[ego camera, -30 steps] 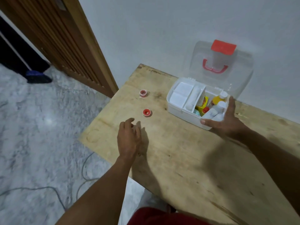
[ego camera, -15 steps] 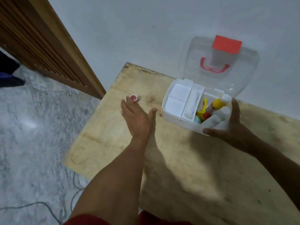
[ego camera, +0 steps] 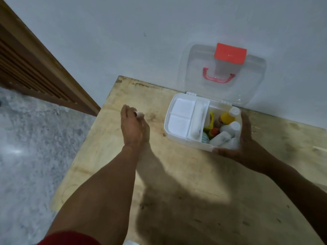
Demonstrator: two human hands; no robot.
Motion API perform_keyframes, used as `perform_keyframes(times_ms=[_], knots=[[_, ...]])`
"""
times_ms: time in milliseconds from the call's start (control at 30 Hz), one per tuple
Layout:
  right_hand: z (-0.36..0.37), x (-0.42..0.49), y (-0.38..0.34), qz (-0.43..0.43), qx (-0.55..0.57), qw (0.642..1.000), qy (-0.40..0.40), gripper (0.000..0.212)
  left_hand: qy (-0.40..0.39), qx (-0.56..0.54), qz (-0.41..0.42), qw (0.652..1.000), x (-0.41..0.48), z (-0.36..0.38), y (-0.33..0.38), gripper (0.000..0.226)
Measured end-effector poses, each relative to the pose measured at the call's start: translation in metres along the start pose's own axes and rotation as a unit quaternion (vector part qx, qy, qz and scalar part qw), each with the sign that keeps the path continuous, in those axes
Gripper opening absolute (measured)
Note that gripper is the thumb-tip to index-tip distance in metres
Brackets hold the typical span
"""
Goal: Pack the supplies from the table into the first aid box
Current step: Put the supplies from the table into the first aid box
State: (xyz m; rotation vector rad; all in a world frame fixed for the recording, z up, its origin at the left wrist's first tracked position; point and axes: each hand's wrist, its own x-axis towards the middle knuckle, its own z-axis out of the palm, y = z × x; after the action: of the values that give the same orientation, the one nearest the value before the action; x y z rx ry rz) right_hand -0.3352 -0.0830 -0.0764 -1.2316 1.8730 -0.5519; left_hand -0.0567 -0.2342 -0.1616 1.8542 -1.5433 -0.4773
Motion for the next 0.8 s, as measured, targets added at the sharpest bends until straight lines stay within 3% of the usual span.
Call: perform_keyframes(times_ms=[33,133,300,467,633,700,800], knots=[[0.000,0.001,0.002,0.001,0.002,1.000,0.000,0.132,-0.015,-0.013,-0.015,1.000,0.002,-0.002,-0.002,0.031],[0.000,0.002,0.001,0.009,0.021,1.000,-0.005,0.139,-0.050,0.019,0.044,0.998,0.002,-0.005,-0.009,0.031],[0.000,-0.001,-0.001,-0.002,0.025,1.000,-0.015,0.143,-0.061,0.047,0.043,0.996,-0.013,-0.015,-0.006,0.033],[0.001,0.000,0.001,-0.008,0.022,1.000,0.000,0.137,-0.060,0.040,0.116,0.991,-0.042,-0.009,-0.014,0.026],[0.001,0.001,0.004,0.008,0.007,1.000,-0.016,0.142,-0.050,0.088,0.282,0.954,-0.061,-0.012,-0.024,0.022],[0.000,0.002,0.005,-0.001,0.011,1.000,-0.013,0.138,-0.083,0.078,0.254,0.960,-0.060,-0.015,-0.021,0.026],[0.001,0.003,0.007,-0.001,0.017,1.000,-0.019,0.139,-0.131,0.024,0.120,0.984,-0.049,-0.022,-0.008,0.036]])
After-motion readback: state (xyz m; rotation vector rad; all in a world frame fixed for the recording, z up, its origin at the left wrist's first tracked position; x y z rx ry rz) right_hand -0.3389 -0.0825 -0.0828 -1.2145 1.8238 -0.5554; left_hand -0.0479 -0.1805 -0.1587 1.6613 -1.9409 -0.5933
